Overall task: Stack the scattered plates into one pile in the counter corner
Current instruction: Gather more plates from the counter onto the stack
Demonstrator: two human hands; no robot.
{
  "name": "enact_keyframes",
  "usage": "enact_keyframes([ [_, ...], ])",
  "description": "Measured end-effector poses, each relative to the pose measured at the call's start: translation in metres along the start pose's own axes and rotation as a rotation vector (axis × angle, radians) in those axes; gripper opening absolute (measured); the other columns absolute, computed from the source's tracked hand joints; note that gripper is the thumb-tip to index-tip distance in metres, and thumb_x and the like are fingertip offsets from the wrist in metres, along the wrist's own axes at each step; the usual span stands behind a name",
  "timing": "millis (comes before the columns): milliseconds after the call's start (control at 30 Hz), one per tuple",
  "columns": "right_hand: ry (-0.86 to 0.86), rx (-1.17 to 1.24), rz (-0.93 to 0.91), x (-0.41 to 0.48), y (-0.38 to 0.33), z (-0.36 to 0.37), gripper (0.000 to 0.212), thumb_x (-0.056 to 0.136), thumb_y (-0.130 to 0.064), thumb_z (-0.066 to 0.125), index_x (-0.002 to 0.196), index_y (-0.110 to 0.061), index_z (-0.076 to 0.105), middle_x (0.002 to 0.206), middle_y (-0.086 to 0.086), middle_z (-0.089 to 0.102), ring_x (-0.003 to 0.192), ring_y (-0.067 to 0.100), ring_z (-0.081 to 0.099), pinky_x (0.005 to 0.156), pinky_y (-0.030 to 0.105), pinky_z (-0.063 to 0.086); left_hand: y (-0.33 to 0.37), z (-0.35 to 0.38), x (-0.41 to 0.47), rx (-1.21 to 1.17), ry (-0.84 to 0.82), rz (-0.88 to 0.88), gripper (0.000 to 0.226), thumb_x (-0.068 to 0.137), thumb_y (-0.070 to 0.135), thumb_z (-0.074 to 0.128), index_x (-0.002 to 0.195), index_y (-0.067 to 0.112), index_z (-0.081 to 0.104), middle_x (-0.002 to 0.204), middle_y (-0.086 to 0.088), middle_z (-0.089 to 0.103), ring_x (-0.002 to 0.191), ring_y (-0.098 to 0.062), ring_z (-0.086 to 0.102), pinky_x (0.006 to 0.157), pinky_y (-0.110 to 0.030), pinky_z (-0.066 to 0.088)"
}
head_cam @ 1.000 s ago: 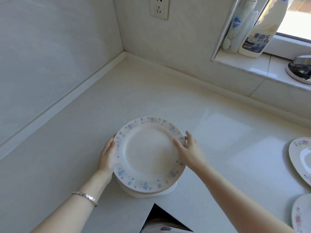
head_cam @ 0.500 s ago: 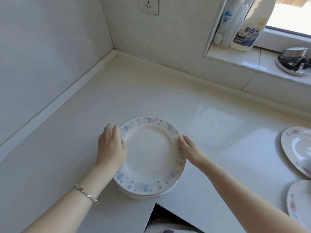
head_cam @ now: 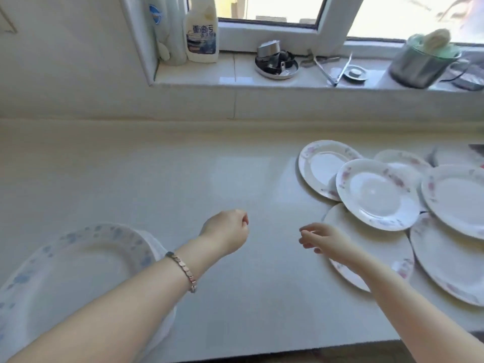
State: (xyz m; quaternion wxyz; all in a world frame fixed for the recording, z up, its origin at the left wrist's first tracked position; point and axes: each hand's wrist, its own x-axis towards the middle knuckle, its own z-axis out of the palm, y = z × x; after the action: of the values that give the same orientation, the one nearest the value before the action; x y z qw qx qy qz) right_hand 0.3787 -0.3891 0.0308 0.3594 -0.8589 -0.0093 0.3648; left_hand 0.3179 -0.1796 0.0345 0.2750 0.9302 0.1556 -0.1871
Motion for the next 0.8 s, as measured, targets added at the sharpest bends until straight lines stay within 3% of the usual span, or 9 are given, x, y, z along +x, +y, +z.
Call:
enact_keyframes([
  [100,0.130,0.337,0.114,0.007,0.028,-0.054,0.025,0.093,-0.020,0.051,0.111,-0.004,0.059,0.092,0.008,0.066,0.087,0.022,0.063,0.083,0.031,0.049,0.035,0.022,0.019,0.024,-0.059,0.000,0.031,0.090,0.016,0.037,0.109,0.016,0.061,0.117,-0.007,0.065,0.108,-0.027,0.059,0.086,-0.031,0.046],
  [233,0.278,0.922,0.422,0.035,0.087,-0.123,0.044,0.095,-0.021,0.047,0.132,0.004,0.041,0.117,0.018,0.056,0.114,0.032,0.056,0.084,0.033,0.048,0.092,0.053,0.051,-0.105,-0.125,-0.059,0.029,0.088,0.013,0.039,0.102,0.013,0.063,0.109,-0.008,0.068,0.102,-0.026,0.063,0.081,-0.029,0.048],
  [400,0.269,1.151,0.645,0.067,0.125,-0.152,0.054,0.094,-0.023,0.049,0.140,0.002,0.033,0.139,0.019,0.046,0.125,0.031,0.050,0.087,0.035,0.044,0.135,0.081,0.085,-0.266,-0.137,-0.137,0.021,0.086,0.011,0.040,0.083,0.017,0.060,0.089,-0.006,0.069,0.093,-0.025,0.066,0.077,-0.029,0.050],
  [467,0.277,1.311,0.616,0.078,0.132,-0.155,0.052,0.094,-0.024,0.051,0.139,-0.003,0.038,0.137,0.014,0.050,0.117,0.025,0.058,0.083,0.031,0.048,0.147,0.089,0.095,-0.347,-0.151,-0.186,0.021,0.085,0.010,0.042,0.076,0.020,0.057,0.079,-0.003,0.067,0.088,-0.025,0.067,0.076,-0.029,0.050],
  [533,0.302,1.475,0.501,0.086,0.139,-0.155,0.047,0.094,-0.021,0.052,0.137,-0.005,0.042,0.125,0.011,0.058,0.088,0.016,0.072,0.071,0.025,0.055,0.157,0.098,0.103,-0.430,-0.165,-0.244,0.019,0.087,0.007,0.041,0.082,0.015,0.058,0.073,-0.001,0.064,0.078,-0.022,0.064,0.067,-0.026,0.047],
  [633,0.357,1.573,0.405,0.098,0.152,-0.152,0.043,0.095,-0.008,0.048,0.136,-0.003,0.040,0.133,0.014,0.054,0.099,0.023,0.064,0.086,0.031,0.049,0.169,0.106,0.121,-0.667,-0.101,-0.393,0.016,0.089,0.004,0.039,0.093,0.010,0.053,0.072,-0.002,0.059,0.067,-0.016,0.059,0.060,-0.022,0.044],
  [733,0.349,1.534,0.370,0.103,0.159,-0.153,0.040,0.093,0.000,0.048,0.133,-0.001,0.041,0.129,0.014,0.054,0.082,0.017,0.059,0.078,0.033,0.050,0.181,0.107,0.146,-1.070,-0.045,-0.598,0.020,0.092,-0.003,0.036,0.080,0.009,0.046,0.062,-0.005,0.051,0.057,-0.013,0.051,0.054,-0.019,0.041],
  [767,0.335,1.537,0.360,0.105,0.161,-0.154,0.038,0.092,0.001,0.048,0.130,-0.001,0.043,0.123,0.013,0.057,0.081,0.016,0.060,0.073,0.032,0.053,0.186,0.106,0.155,-1.206,-0.041,-0.645,0.018,0.094,-0.003,0.035,0.087,0.002,0.051,0.073,-0.009,0.055,0.068,-0.016,0.056,0.063,-0.021,0.045],
  [800,0.319,1.549,0.350,0.106,0.162,-0.156,0.033,0.092,0.002,0.048,0.125,-0.001,0.046,0.113,0.011,0.062,0.078,0.016,0.063,0.067,0.030,0.056,0.188,0.107,0.163,-1.294,-0.030,-0.682,0.020,0.096,0.001,0.035,0.104,-0.005,0.054,0.095,-0.013,0.059,0.091,-0.020,0.060,0.080,-0.026,0.047],
])
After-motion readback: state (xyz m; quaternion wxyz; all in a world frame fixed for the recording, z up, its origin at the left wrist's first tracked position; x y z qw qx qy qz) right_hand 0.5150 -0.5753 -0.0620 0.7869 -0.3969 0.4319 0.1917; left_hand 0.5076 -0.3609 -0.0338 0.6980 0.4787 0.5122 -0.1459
